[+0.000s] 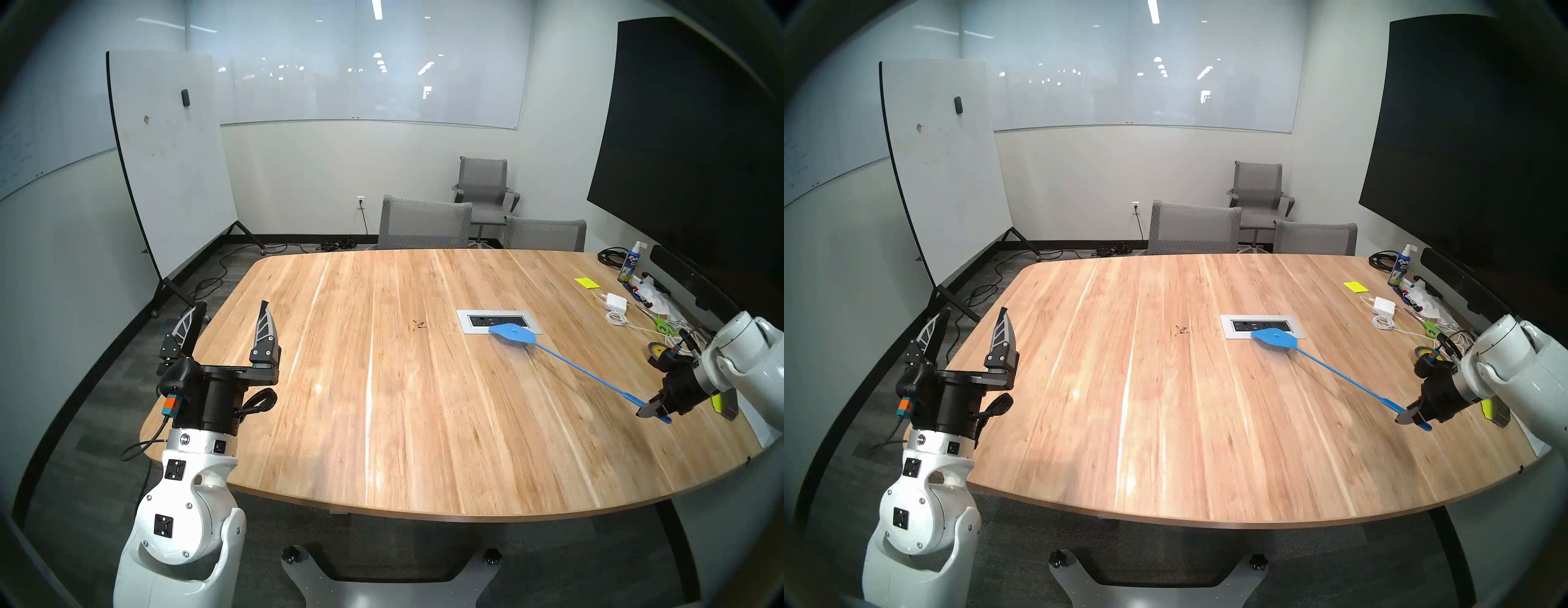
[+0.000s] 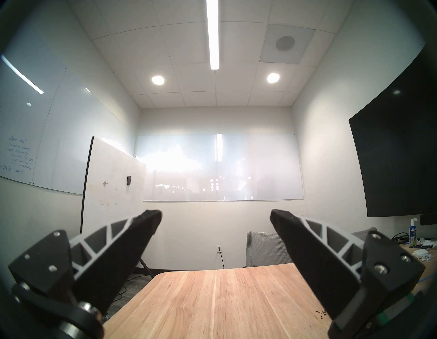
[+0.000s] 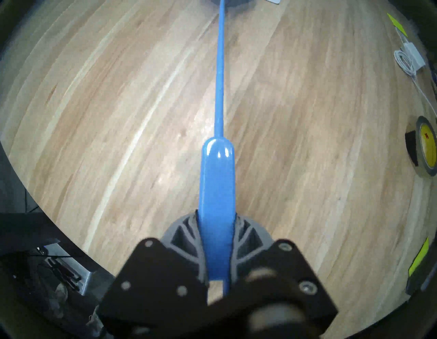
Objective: Swat a bug on table
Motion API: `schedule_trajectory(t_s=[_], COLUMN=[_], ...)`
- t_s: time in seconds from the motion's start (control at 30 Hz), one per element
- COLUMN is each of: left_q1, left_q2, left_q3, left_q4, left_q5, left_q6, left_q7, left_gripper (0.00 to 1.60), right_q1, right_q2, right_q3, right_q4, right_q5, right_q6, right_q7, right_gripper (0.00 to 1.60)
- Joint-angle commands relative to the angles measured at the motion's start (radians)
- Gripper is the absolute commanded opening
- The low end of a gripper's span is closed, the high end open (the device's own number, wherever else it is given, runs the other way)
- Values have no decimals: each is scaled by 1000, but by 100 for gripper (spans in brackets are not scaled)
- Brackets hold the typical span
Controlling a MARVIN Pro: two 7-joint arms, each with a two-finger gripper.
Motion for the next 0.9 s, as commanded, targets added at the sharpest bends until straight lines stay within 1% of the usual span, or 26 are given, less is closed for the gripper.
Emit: schedule_trajectory(t_s=[0.0, 0.23, 0.37, 0.63, 0.87], left_q1=[-1, -1, -1, -1, -1], left_q2=[0, 0, 0, 0, 0], left_q3=[2, 2, 2, 2, 2], left_q4=[-18, -18, -18, -18, -18], left_q5=[0, 1, 1, 1, 1], left_q6=[-4, -4, -4, -4, -4], left_q7=[-1, -1, -1, -1, -1], left_gripper=[160, 160, 160, 160, 160], right_q1=[-52, -109, -146, -203, -264], right_q2=[31, 34, 35, 15, -4], right_q3=[69, 120, 141, 183, 227], right_q4=[59, 86, 86, 80, 68], right_q5=[26, 51, 72, 96, 114], right_q6=[-43, -92, -118, -152, -177], right_q7=[10, 27, 20, 7, -23], right_gripper=[0, 0, 0, 0, 0])
